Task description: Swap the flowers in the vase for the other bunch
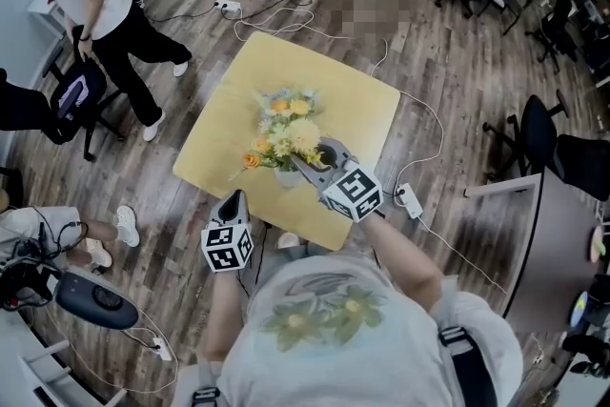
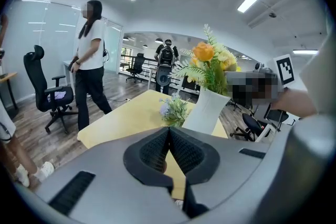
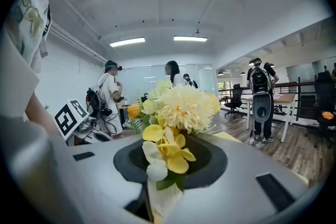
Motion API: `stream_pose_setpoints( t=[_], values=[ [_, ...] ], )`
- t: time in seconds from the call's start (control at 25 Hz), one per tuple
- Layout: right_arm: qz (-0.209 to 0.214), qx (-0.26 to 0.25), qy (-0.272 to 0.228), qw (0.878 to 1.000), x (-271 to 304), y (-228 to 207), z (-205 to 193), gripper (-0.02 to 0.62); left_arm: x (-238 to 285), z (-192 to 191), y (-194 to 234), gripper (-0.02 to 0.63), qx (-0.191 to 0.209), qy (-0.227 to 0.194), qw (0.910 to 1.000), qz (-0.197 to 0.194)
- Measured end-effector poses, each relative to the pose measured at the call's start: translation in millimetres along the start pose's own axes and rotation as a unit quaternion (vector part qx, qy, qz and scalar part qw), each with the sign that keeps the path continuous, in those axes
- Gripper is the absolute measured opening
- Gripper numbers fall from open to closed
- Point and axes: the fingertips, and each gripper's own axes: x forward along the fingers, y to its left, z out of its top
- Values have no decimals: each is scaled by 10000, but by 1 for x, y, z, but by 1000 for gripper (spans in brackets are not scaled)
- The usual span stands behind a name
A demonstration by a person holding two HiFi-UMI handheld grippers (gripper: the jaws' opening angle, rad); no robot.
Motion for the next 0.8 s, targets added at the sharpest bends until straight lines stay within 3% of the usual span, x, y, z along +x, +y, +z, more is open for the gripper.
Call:
stream_pose_setpoints(
  t=[0.6,0.8],
  values=[
    [-32,75,13,10000,0,-1,-9,112,6,2,-3,17,3,14,10000,-28],
    [-82,187,-1,9998,-4,1,-5,182,4,4,-4,17,-4,-2,10000,-26]
  ],
)
